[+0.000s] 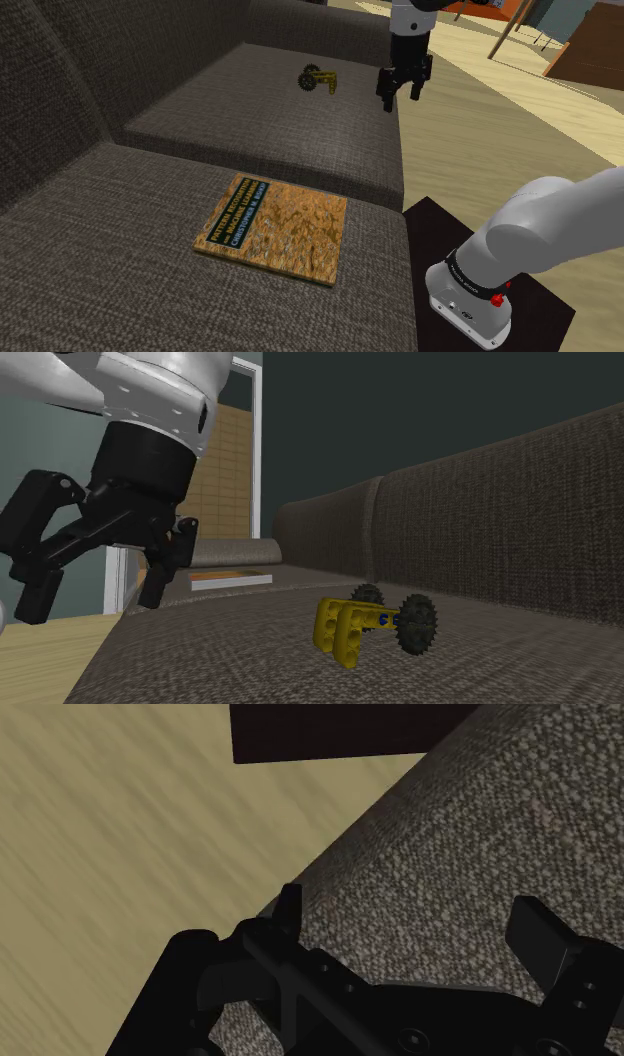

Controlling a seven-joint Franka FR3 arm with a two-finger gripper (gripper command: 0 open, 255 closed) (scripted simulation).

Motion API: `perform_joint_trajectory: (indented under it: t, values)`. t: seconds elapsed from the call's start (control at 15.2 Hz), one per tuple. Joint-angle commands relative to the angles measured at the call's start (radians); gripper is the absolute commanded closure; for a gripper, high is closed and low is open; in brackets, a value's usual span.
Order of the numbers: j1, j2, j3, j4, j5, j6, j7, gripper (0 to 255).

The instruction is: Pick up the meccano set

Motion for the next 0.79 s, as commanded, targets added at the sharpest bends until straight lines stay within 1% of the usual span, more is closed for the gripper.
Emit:
perform_joint_trajectory:
  t: [0.0, 0.4, 0.73]
  values:
    - [0.001, 0.083, 0.015, 0.084, 0.005, 0.0, 0.027, 0]
    - [0.005, 0.316, 0.046, 0.333, 0.001, -0.012, 0.098, 0]
    - [0.017, 0.521, 0.064, 0.588, -0.016, -0.059, 0.151, 0]
